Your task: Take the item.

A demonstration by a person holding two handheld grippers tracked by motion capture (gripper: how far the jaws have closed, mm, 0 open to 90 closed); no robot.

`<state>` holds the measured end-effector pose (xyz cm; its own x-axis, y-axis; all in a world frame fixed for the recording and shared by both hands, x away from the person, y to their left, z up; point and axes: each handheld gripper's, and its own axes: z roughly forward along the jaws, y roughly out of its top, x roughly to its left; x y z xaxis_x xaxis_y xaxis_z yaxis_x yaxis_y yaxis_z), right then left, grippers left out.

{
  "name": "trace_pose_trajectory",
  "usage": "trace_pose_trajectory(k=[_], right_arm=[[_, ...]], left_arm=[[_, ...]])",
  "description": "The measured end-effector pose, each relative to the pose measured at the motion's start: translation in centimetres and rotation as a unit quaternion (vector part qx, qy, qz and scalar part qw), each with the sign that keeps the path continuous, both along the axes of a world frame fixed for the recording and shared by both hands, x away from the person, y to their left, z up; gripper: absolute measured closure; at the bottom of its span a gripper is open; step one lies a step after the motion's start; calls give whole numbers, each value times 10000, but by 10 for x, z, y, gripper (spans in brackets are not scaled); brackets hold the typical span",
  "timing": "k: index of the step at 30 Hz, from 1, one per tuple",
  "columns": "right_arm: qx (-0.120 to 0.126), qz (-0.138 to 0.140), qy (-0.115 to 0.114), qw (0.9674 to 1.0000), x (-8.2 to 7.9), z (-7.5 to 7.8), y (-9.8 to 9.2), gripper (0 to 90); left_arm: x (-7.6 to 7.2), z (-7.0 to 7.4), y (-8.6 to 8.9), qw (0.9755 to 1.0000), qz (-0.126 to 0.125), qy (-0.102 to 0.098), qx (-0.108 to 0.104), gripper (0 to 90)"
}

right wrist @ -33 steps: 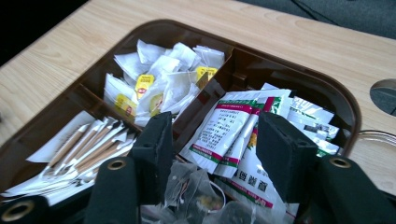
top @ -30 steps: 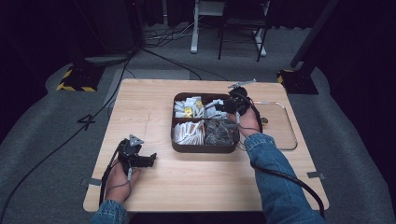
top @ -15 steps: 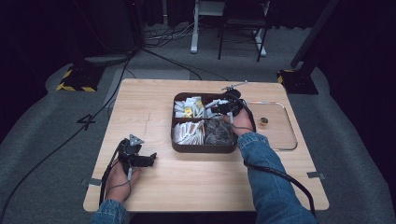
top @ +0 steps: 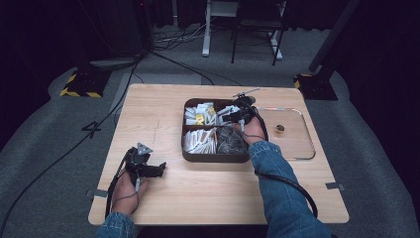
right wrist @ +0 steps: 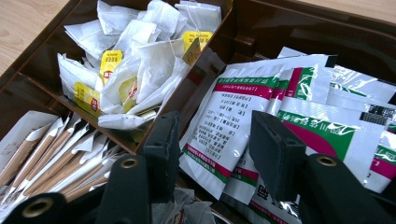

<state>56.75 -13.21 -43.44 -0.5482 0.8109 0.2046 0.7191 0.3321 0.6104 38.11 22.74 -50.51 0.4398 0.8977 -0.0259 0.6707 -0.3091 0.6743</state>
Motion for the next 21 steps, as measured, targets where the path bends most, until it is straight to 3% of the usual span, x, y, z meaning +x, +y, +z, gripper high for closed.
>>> trace_pose_trajectory(k=[11,16,17,20,21], right_arm=[[-64,52,25,10000,1,-5,10,543],[-230,20,16,9997,4,-7,17,617],[-279,6,10,9996,5,-8,19,673],[-338,7,8,9994,5,-9,21,725],[-334,-56,-8,9994,5,-8,22,786]], left_arm=[[0,0,0,10000,0,2,-2,46],[0,0,0,10000,0,2,-2,46],[0,0,0,10000,1,1,-2,46],[0,0,0,10000,-2,1,1,46],[0,0,0,10000,0,2,-2,46]])
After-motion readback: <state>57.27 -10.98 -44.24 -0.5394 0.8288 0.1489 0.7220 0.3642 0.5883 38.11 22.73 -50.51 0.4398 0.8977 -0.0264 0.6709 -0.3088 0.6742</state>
